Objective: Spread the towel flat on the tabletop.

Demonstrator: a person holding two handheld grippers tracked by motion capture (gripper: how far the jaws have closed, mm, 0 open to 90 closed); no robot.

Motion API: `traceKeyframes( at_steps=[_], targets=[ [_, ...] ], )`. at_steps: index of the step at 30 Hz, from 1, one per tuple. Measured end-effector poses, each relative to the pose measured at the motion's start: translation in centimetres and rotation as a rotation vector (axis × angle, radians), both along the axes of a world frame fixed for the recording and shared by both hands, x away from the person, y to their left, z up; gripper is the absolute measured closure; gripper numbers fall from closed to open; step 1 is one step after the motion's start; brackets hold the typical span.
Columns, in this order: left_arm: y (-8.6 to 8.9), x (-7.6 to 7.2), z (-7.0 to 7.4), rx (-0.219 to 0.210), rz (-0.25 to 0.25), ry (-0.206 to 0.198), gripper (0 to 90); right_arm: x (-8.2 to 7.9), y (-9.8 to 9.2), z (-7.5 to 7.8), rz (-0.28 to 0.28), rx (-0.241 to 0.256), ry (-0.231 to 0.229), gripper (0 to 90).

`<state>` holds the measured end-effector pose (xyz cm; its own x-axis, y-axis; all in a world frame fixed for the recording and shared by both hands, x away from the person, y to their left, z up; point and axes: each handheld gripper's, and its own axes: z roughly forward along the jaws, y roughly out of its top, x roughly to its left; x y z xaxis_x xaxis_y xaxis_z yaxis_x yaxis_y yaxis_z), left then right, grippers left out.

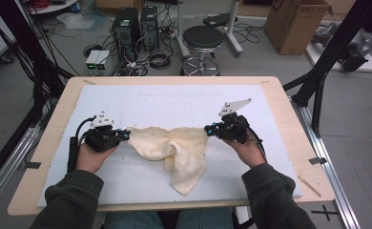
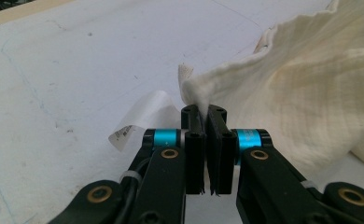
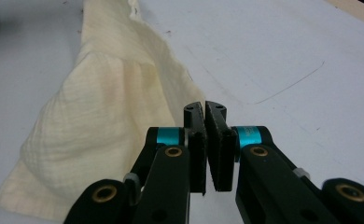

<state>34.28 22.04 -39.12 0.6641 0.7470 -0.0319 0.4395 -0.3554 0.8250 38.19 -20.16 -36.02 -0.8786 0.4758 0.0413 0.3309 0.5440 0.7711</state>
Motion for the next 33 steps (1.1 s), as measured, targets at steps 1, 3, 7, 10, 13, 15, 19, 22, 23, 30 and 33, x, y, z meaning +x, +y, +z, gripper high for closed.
traceKeyframes(
  at_steps=[1,3,7,10,13,15,19,22,23,30,33],
  targets=[
    [0.0,-0.2,0.1,-0.002,-0.002,-0.004,85.8,-0.2,-0.1,0.1,0.002,-0.001,-0.004,87.6],
    [0.0,-0.4,0.3,-0.003,-0.009,-0.01,85.9,-0.5,-0.2,0.1,0.01,0.001,-0.003,87.6],
    [0.0,-0.2,0.5,-0.002,-0.013,-0.01,86.2,-0.6,-0.6,-0.4,0.01,-0.014,0.014,87.6],
    [-0.1,1.4,1.1,0.0,0.011,-0.022,86.9,0.3,-0.6,-0.1,-0.009,-0.039,0.012,88.4],
    [-0.8,5.8,2.8,-0.048,0.093,-0.046,86.9,3.9,-0.1,1.9,-0.07,-0.107,-0.083,88.4],
    [-1.9,9.3,4.2,-0.021,0.175,-0.045,75.5,8.1,-0.1,4.3,-0.223,-0.106,-0.116,83.2],
    [-2.8,10.8,5.1,-0.051,0.172,-0.058,56.6,11.4,0.0,6.4,-0.345,-0.053,-0.129,66.1],
    [-2.6,10.2,4.0,-0.04,0.136,-0.029,56.3,10.6,0.0,5.1,-0.303,-0.085,-0.108,64.6],
    [-2.4,9.9,3.4,-0.049,0.129,-0.019,56.3,10.3,-0.2,4.6,-0.295,-0.077,-0.102,64.6],
    [-3.4,6.3,-0.2,-0.06,0.018,0.008,56.2,6.6,-2.3,-0.1,-0.246,-0.012,0.001,57.1],
    [-4.0,4.7,-1.2,-0.081,-0.018,0.015,55.5,5.1,-3.0,-1.3,-0.223,0.022,0.025,53.4]
  ],
)
